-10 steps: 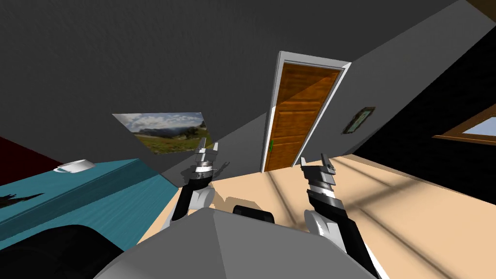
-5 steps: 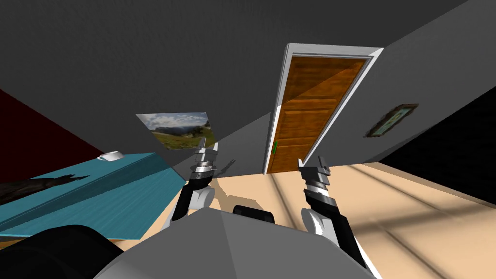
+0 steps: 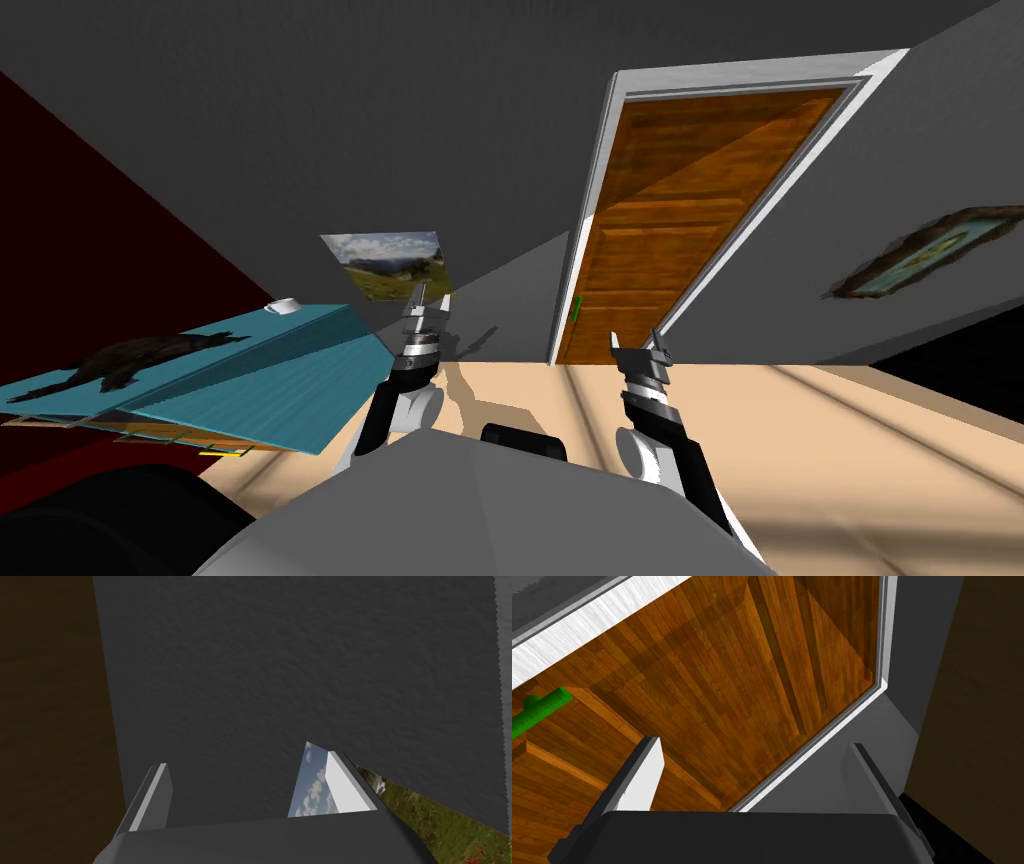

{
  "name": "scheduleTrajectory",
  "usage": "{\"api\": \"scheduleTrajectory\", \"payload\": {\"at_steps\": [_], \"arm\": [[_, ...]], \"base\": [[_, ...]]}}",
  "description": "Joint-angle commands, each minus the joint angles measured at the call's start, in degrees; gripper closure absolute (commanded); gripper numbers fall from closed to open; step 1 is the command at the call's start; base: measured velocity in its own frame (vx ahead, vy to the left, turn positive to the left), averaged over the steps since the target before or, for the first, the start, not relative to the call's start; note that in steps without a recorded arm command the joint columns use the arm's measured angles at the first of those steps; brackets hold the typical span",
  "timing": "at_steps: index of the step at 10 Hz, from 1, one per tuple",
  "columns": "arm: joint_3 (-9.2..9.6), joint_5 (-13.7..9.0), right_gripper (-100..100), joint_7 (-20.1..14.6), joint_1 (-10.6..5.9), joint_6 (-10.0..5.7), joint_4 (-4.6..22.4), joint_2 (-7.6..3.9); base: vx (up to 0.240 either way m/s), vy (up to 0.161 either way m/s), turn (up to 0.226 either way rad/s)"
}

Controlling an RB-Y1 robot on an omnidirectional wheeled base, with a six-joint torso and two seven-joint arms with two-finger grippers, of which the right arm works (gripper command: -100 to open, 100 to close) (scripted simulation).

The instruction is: Pull the door open

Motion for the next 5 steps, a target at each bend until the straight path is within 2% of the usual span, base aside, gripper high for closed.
{"api": "scheduleTrajectory", "payload": {"at_steps": [1, 5], "arm": [[0.03, -1.6, -100, -1.9, -1.03, -1.3, 2.9, -0.48], [0.45, -5.8, -100, -6.3, -3.22, -3.86, 10.0, -1.13]], "base": [[0.049, -0.103, 0.208], [0.041, -0.113, 0.199]]}}
